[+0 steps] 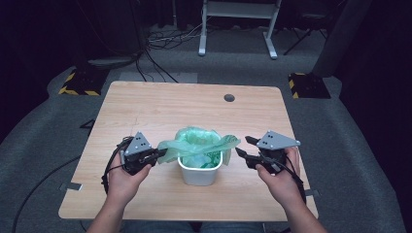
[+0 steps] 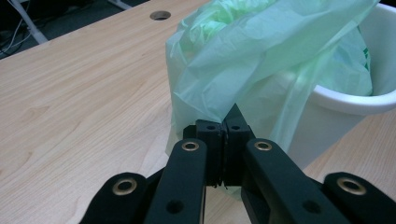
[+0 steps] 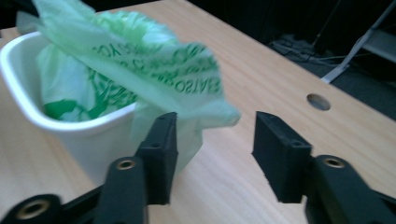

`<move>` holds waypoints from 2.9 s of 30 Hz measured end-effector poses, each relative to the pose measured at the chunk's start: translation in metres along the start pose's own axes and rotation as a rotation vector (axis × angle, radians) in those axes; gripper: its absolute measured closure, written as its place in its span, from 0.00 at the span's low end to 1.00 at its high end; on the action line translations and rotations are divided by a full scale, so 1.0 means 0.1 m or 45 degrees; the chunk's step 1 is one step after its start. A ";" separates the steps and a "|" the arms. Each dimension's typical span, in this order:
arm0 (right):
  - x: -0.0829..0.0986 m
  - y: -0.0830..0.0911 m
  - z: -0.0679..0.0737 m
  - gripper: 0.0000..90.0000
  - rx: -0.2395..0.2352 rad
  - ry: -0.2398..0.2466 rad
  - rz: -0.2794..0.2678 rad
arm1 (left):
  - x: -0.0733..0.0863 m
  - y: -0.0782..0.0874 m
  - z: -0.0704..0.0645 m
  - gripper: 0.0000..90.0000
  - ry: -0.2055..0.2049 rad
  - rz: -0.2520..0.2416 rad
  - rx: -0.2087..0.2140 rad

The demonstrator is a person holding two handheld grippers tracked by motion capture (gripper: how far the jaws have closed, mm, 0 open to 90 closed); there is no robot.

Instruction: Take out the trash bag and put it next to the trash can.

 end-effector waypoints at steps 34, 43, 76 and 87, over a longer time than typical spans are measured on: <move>-0.10 -0.72 -0.33 0.38 0.105 -0.206 -0.081 | -0.19 -0.10 -0.07 0.55 0.049 -0.058 0.021; -0.42 -0.70 -0.18 0.36 0.037 -0.160 -0.161 | -0.35 -0.12 -0.18 0.55 0.010 -0.071 0.055; -0.41 -0.43 -0.12 0.33 0.037 -0.147 -0.214 | -0.53 -0.29 -0.43 0.99 -0.123 -0.043 0.092; 0.21 -0.41 -0.27 0.32 -0.065 -0.141 0.107 | -0.52 -0.27 -0.40 0.99 -0.087 -0.052 0.090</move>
Point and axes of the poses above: each handheld gripper's, and its own axes: y roughly backward along the jaws, x roughly out of its underside, z roughly to its left, the point moved 1 cm from there along -y, roughly forward along the jaws, and after that the axes turned 6 degrees about -x, right-handed, at the moved point
